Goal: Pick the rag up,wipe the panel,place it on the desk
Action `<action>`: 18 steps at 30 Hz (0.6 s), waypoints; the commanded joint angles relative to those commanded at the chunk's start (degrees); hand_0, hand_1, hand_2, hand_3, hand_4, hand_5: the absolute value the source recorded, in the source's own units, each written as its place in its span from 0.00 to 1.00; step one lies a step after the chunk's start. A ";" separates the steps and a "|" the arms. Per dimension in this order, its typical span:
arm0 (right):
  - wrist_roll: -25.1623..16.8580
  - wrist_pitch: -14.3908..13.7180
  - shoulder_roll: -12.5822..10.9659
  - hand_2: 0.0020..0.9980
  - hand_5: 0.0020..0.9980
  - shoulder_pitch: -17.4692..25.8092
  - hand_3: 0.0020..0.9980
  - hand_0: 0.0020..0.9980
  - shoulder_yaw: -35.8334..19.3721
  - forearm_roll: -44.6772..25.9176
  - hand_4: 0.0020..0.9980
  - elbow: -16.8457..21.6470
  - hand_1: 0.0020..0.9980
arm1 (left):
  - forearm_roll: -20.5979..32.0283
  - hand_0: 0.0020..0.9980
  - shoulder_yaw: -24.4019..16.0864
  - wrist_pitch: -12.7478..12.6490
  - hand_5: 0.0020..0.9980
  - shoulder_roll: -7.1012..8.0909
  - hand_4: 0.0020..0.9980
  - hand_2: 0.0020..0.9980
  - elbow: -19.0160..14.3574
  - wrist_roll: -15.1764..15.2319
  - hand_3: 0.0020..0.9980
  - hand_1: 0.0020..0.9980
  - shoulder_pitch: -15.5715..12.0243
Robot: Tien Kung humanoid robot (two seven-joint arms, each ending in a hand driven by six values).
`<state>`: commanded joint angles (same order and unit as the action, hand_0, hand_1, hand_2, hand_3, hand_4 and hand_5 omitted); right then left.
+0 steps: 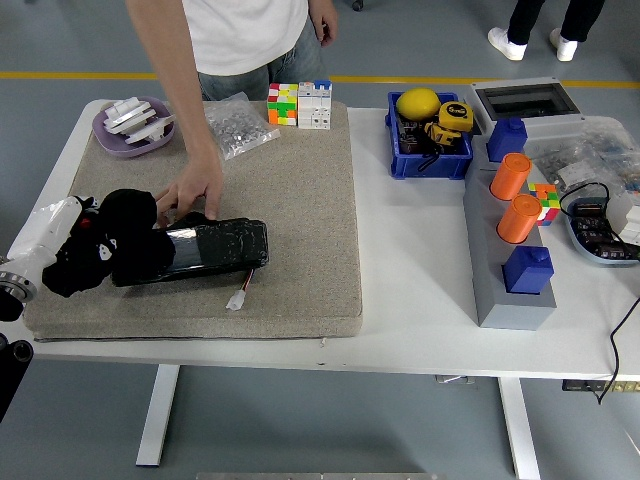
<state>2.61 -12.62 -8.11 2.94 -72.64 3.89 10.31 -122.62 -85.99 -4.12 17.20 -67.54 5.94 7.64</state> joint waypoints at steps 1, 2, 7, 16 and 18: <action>0.01 0.00 0.02 0.67 0.48 0.01 0.61 0.77 0.03 -0.01 1.00 0.00 0.66 | -0.04 0.31 -0.52 -0.08 0.00 0.10 0.61 0.53 0.35 0.11 0.50 0.34 -0.01; 0.02 -0.02 0.02 0.67 0.48 0.02 0.61 0.77 0.06 -0.03 1.00 0.00 0.66 | -0.25 0.31 -1.04 -0.12 0.00 0.17 0.61 0.53 0.70 0.15 0.50 0.34 0.00; 0.06 -0.10 -0.02 0.67 0.48 0.02 0.61 0.77 0.30 -0.18 1.00 0.00 0.66 | 1.28 0.31 -2.76 -1.07 0.00 0.87 0.61 0.52 4.36 1.67 0.50 0.34 0.85; 0.09 0.09 0.04 0.67 0.48 -0.16 0.61 0.77 0.18 0.30 1.00 0.00 0.66 | 6.90 0.34 -0.83 -4.12 0.00 1.66 0.63 0.53 14.80 7.56 0.52 0.37 4.47; 0.13 0.08 0.06 0.67 0.48 -0.20 0.61 0.77 0.25 0.32 1.00 0.00 0.66 | 7.31 0.34 -0.26 -4.41 0.00 1.72 0.63 0.53 16.12 8.10 0.52 0.37 5.03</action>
<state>2.74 -12.54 -8.05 2.73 -72.39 4.21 10.31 -115.31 -86.26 -8.53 18.93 -51.43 14.04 12.67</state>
